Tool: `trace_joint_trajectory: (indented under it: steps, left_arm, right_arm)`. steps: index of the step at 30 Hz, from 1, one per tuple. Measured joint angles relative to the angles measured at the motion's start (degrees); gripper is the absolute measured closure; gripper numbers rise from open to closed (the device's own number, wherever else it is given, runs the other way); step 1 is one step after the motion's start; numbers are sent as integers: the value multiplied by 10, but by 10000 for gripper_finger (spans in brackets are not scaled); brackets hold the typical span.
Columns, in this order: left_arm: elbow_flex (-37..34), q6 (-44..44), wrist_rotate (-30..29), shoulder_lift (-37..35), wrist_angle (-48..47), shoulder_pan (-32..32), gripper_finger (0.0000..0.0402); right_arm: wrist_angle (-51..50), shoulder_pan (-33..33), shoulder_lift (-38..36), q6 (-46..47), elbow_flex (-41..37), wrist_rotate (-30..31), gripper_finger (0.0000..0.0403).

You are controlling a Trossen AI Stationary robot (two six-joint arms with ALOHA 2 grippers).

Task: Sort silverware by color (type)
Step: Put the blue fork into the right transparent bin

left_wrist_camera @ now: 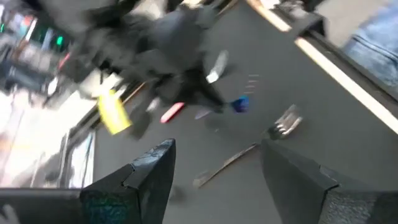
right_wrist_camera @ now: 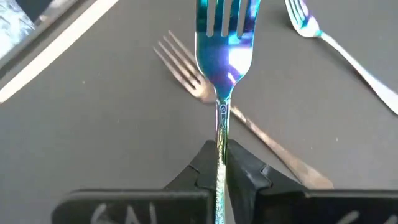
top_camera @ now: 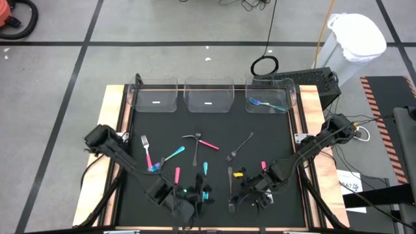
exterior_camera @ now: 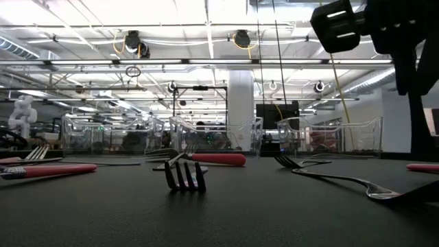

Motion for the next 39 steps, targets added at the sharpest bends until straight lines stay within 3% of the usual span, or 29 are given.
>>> trace_joint_trajectory:
  steps: [14, 28, 39]
  left_arm:
    - [0, 44, 71, 45, 93, 8, 169]
    - [0, 74, 69, 65, 112, 28, 169]
    - [0, 86, 103, 99, 140, 32, 169]
  right_arm:
    - [9, 0, 0, 9, 0, 0, 392]
    - [54, -7, 0, -37, 0, 1, 392]
    - [60, -40, 0, -37, 0, 1, 392]
